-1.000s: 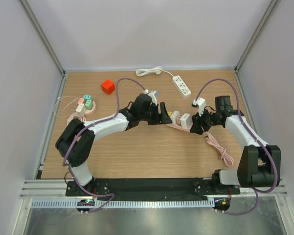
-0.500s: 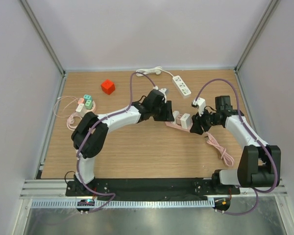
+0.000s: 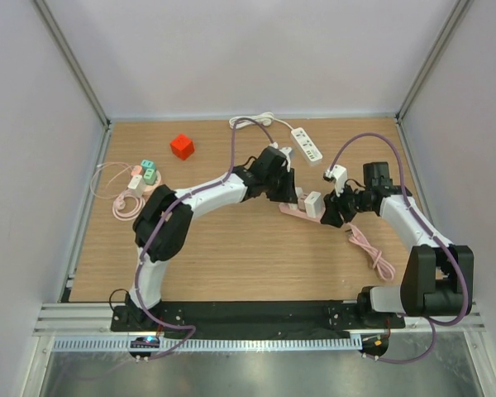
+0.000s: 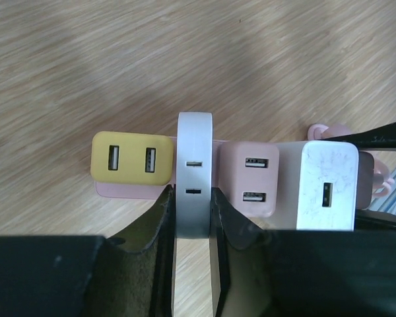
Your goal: Pull the plug off the socket
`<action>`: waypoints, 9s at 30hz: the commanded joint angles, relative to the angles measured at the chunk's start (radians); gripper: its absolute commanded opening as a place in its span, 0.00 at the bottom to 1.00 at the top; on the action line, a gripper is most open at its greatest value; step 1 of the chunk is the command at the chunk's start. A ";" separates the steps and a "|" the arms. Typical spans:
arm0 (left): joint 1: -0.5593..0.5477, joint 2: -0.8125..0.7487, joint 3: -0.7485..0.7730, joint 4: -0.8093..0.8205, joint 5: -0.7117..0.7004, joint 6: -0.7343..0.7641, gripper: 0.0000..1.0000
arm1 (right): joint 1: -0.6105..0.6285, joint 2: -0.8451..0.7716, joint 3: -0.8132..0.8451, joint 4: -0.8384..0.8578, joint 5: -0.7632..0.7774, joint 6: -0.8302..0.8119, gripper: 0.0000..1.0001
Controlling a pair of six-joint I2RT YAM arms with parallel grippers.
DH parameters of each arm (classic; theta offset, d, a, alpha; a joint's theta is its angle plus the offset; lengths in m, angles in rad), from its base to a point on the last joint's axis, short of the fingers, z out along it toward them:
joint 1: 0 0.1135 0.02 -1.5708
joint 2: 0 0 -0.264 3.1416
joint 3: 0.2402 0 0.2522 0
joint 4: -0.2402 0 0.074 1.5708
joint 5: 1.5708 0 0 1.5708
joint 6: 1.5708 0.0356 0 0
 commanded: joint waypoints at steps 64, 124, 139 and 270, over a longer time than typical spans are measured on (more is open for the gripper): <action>-0.050 -0.684 -0.504 0.609 -0.170 0.583 0.00 | 0.182 0.285 0.334 -0.366 -0.457 0.268 0.61; 0.511 -0.793 -0.672 0.482 -0.032 0.056 0.00 | 0.024 0.143 0.189 0.093 -0.205 0.591 0.01; 0.688 -0.191 -0.289 0.293 0.074 0.063 0.00 | 0.016 0.138 0.192 0.077 -0.202 0.580 0.01; 0.218 -0.509 -0.704 0.917 0.133 -0.517 0.00 | 0.195 -0.194 -0.024 0.418 0.518 0.651 0.01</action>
